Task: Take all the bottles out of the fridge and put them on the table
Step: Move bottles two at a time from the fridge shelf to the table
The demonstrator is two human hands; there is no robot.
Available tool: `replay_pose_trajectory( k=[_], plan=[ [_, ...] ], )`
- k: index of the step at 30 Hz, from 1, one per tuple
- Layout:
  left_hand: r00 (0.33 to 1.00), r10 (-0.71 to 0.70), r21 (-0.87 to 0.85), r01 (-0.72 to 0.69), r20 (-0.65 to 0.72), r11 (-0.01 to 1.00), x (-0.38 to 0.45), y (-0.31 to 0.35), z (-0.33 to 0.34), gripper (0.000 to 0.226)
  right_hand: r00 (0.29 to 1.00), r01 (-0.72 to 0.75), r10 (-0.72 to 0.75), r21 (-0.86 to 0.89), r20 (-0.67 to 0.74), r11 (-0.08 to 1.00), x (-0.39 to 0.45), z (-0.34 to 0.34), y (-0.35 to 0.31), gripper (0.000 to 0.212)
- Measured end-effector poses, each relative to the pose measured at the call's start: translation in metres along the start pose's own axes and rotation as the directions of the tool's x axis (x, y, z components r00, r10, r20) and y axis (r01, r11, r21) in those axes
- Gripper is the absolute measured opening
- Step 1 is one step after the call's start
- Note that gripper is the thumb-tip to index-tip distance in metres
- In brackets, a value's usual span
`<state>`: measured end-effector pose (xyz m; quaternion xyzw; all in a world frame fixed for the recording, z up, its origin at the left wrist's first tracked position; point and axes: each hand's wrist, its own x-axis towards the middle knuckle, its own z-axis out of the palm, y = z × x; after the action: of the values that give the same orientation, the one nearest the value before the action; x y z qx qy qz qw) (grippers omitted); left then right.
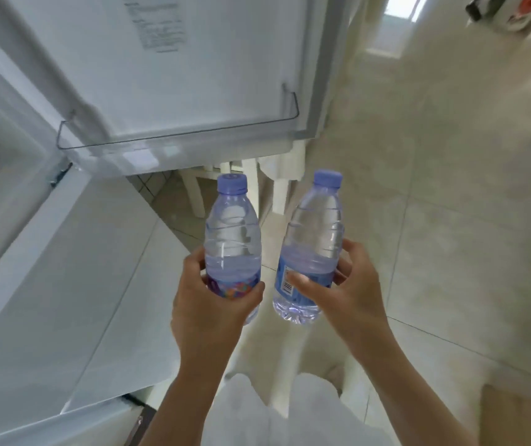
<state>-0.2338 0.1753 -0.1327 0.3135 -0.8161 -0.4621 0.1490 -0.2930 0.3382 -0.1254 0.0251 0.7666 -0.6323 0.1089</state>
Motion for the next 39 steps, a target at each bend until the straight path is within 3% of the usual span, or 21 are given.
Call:
replay_pose_trajectory(
  k=[7,13,21,30,39],
  plan=[
    [0.980,0.047,-0.059,-0.036,0.195,0.998,-0.047,0.069,0.141,0.078,0.984,-0.074,0.065,-0.047,-0.167,0.996,0.016,-0.156,0.036,0.074],
    [0.946,0.110,-0.073,-0.092,0.304,0.993,-0.063,0.117,0.228,0.076,0.950,-0.181,0.170,-0.021,-0.262,0.983,0.033,-0.244,0.053,0.077],
    [0.929,0.104,-0.020,-0.103,0.355,0.994,-0.012,0.152,0.306,0.075,0.917,-0.256,0.260,0.051,-0.303,0.965,0.111,-0.292,0.059,0.075],
    [0.912,0.133,-0.016,-0.137,0.388,0.990,0.109,0.201,0.393,0.072,0.923,-0.240,0.241,0.041,-0.301,0.970,0.264,-0.312,0.034,0.066],
    [0.927,0.129,-0.001,-0.138,0.351,0.990,0.201,0.252,0.454,0.069,0.925,-0.232,0.217,-0.012,-0.313,0.973,0.389,-0.332,0.005,0.073]
  ],
)
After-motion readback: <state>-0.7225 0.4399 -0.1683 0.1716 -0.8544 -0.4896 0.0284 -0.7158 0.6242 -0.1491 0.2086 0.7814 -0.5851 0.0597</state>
